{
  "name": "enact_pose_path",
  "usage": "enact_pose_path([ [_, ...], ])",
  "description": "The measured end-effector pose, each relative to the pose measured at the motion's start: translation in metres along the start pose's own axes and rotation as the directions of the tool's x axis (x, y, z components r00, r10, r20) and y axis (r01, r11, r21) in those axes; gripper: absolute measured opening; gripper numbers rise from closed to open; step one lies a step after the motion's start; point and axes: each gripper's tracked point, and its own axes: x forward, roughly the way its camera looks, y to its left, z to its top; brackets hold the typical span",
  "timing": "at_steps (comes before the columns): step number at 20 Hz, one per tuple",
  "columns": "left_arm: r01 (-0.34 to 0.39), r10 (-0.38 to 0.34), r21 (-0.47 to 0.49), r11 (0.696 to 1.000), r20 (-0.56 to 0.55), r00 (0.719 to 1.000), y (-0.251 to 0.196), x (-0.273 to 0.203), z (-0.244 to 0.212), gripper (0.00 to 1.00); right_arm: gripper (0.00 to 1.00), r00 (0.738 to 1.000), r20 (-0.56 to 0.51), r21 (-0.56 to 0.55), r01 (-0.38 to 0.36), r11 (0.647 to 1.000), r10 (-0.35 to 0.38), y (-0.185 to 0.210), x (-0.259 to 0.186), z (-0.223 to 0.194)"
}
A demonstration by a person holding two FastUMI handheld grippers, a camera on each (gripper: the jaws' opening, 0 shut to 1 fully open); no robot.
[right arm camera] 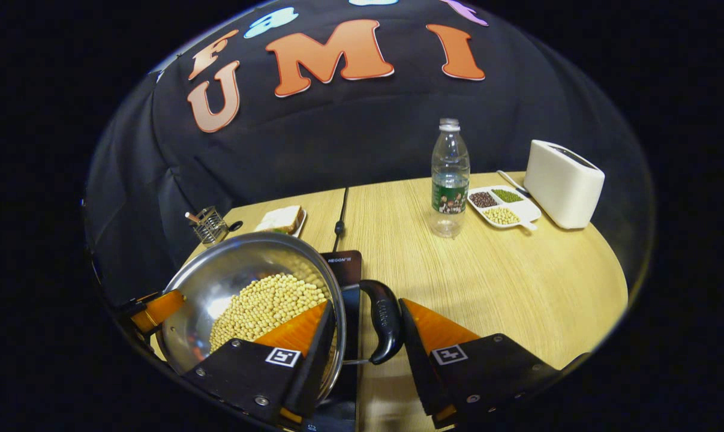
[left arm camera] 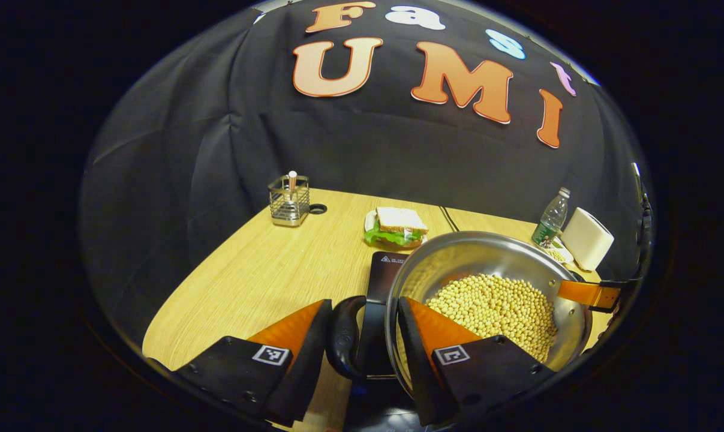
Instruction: First push the handle of the pot to place it horizontally, then grasp the pot with both hands and set it on the induction cooktop.
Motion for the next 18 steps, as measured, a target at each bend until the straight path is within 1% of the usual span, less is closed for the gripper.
enact_pose_path([
  [1,-0.007,0.007,0.009,1.000,0.028,1.000,0.000,-0.005,0.006,0.80,0.74,1.000,0.007,0.006,-0.017,1.000,0.017,0.002,-0.006,0.003],
  [2,-0.010,0.009,0.017,1.000,0.059,0.998,-0.002,-0.010,0.016,0.82,0.79,1.000,0.011,0.010,-0.026,1.000,0.026,0.002,-0.010,0.006],
  [3,-0.016,0.014,0.028,0.999,0.090,0.996,-0.004,-0.016,0.024,0.89,0.86,0.999,0.024,0.014,-0.030,0.999,0.030,-0.001,-0.015,0.011],
  [4,-0.024,0.018,0.045,0.999,0.121,0.992,-0.003,-0.024,0.034,0.96,0.89,0.999,0.040,0.018,-0.030,0.999,0.029,-0.006,-0.021,0.018],
  [5,-0.032,0.022,0.062,0.998,0.154,0.988,-0.004,-0.032,0.045,0.98,0.93,0.998,0.058,0.021,-0.025,0.999,0.024,-0.011,-0.026,0.024],
  [7,-0.038,0.020,0.080,0.996,0.213,0.977,-0.011,-0.050,0.067,0.98,0.94,0.995,0.096,0.023,-0.016,1.000,0.014,-0.023,-0.037,0.038],
  [9,-0.023,0.003,0.077,0.997,0.260,0.966,-0.017,-0.067,0.096,0.98,0.94,0.991,0.134,0.012,-0.004,1.000,0.002,-0.036,-0.055,0.055],
  [12,-0.008,-0.020,0.083,0.997,0.330,0.944,-0.021,-0.097,0.134,0.98,0.95,0.976,0.217,-0.006,0.031,1.000,-0.028,-0.062,-0.085,0.089],
  [14,-0.001,-0.031,0.084,0.996,0.380,0.925,-0.019,-0.123,0.160,0.98,0.95,0.960,0.276,-0.020,0.051,0.998,-0.044,-0.079,-0.110,0.112],
  [16,0.001,-0.031,0.070,0.998,0.415,0.909,-0.010,-0.149,0.184,0.98,0.95,0.940,0.333,-0.047,0.092,0.995,-0.072,-0.100,-0.138,0.134],
  [17,-0.006,-0.024,0.067,0.998,0.436,0.899,-0.003,-0.161,0.198,0.99,0.95,0.930,0.358,-0.062,0.116,0.991,-0.087,-0.111,-0.153,0.143],
  [18,-0.030,-0.004,0.066,0.997,0.464,0.886,0.007,-0.175,0.213,0.99,0.95,0.920,0.379,-0.075,0.135,0.988,-0.097,-0.120,-0.168,0.151],
])
